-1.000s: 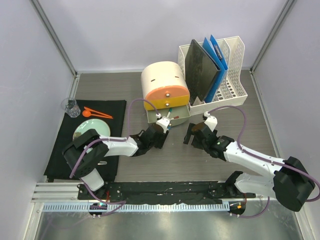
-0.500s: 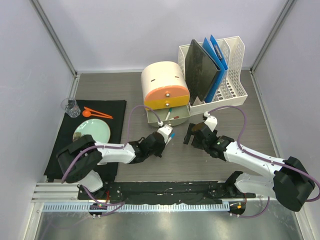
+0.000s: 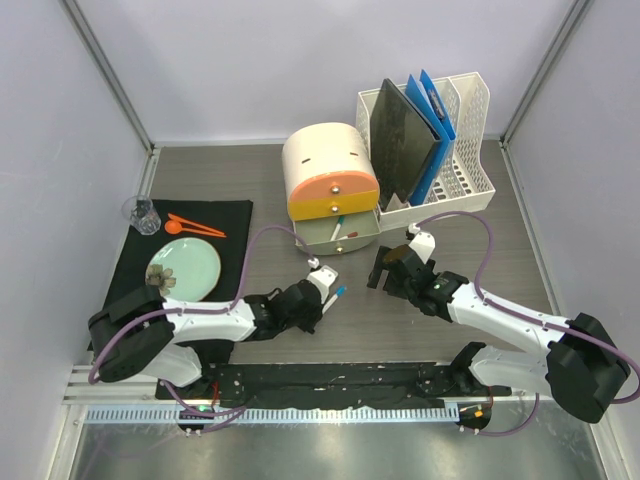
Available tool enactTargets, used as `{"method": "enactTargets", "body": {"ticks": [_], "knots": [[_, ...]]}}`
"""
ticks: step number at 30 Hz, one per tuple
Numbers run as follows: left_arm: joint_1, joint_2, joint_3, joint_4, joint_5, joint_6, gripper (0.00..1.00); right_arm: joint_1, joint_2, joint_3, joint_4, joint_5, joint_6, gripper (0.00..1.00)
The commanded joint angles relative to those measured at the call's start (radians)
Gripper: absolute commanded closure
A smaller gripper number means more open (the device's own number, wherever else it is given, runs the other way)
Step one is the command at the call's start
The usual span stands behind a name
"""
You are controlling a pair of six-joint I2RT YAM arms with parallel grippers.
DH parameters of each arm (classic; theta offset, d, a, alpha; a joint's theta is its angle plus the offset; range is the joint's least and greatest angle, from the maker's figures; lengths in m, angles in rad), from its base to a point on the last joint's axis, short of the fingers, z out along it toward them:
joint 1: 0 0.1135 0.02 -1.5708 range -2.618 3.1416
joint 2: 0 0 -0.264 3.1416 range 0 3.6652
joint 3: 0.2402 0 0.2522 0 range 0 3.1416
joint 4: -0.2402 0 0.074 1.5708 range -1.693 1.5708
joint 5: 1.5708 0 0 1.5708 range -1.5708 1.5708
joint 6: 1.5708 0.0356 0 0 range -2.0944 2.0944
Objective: Organize the desk
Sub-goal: Pick up the stationery from the center of the board.
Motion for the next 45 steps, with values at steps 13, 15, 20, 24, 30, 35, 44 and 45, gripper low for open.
{"method": "enactTargets", "body": {"ticks": [13,15,20,24,30,35,44,45], "knots": [[-0.015,-0.049,0.122,-0.137,0.082,-0.032,1.0,0.003,-0.105,0.035,0.016,0.16,0.046,0.07],[-0.018,-0.063,0.122,-0.137,0.08,-0.03,1.0,0.003,-0.122,0.023,0.019,0.165,0.057,0.06],[-0.023,-0.095,0.131,-0.147,0.08,-0.018,1.0,0.003,-0.142,0.014,0.018,0.177,0.06,0.07],[-0.027,-0.141,0.148,-0.177,0.074,-0.004,1.0,0.003,-0.153,0.01,0.018,0.189,0.066,0.07],[-0.035,-0.222,0.161,-0.222,0.051,0.033,1.0,0.003,-0.145,0.007,0.016,0.183,0.075,0.07],[-0.038,-0.286,0.163,-0.246,0.01,0.047,1.0,0.003,-0.15,0.003,0.019,0.185,0.074,0.07],[-0.038,-0.412,0.161,-0.289,-0.093,0.08,1.0,0.003,-0.154,-0.002,0.016,0.188,0.075,0.07],[-0.038,-0.426,0.161,-0.292,-0.105,0.083,1.0,0.003,-0.157,-0.003,0.016,0.188,0.074,0.07]]}}
